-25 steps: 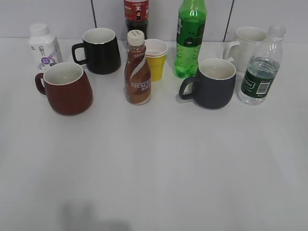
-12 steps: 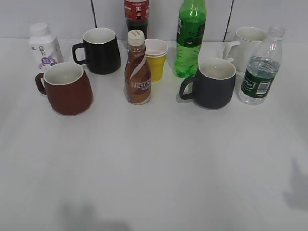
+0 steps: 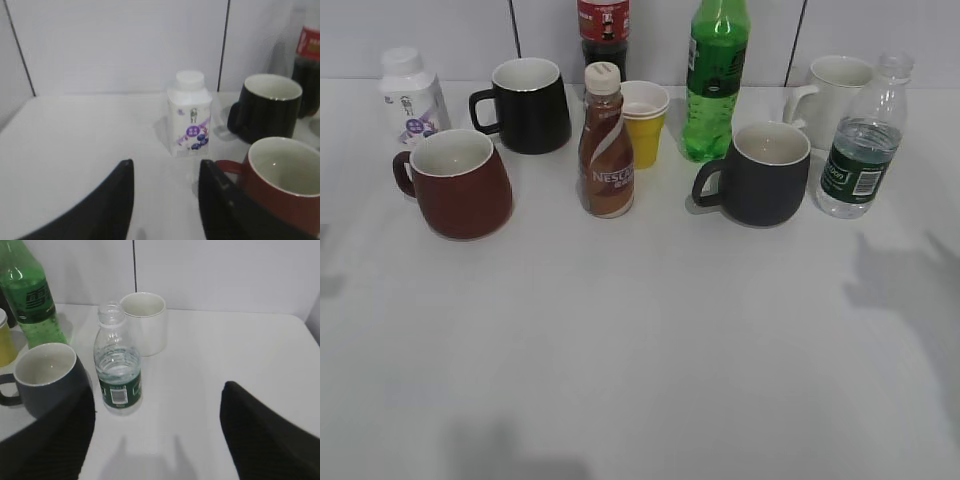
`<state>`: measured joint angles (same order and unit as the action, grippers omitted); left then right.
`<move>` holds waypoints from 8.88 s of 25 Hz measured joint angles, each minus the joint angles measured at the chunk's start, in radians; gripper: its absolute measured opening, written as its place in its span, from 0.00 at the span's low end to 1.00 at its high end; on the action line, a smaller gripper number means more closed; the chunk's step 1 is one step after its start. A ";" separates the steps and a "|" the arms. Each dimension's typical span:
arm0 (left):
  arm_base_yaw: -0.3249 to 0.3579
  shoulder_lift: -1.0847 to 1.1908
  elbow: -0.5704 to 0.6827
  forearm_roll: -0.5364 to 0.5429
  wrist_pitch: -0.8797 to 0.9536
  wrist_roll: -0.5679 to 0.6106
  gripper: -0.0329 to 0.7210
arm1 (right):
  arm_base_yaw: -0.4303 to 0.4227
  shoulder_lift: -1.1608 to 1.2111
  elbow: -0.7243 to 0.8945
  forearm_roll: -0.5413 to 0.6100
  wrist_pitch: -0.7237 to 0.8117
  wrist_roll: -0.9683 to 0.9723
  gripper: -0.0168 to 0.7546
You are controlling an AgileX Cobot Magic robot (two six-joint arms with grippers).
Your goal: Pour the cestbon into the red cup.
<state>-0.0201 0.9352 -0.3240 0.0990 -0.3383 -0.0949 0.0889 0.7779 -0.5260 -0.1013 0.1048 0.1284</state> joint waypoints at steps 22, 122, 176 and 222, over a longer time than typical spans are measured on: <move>0.000 0.924 -0.159 0.167 -0.700 0.000 0.50 | 0.000 0.485 0.000 0.023 -0.509 0.001 0.78; -0.002 0.995 -0.429 0.472 -0.603 0.009 0.12 | 0.000 1.068 -0.001 -0.010 -1.112 -0.001 0.78; -0.117 0.775 -0.205 0.617 -0.611 -0.132 0.12 | 0.000 1.017 0.157 -0.033 -1.277 -0.081 0.64; -0.511 0.924 -0.514 0.617 -0.356 -0.135 0.12 | 0.235 0.782 -0.060 -0.385 -0.815 -0.940 0.64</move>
<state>-0.5313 1.8588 -0.8377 0.7163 -0.6947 -0.2297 0.3239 1.5598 -0.5864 -0.4864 -0.7102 -0.8117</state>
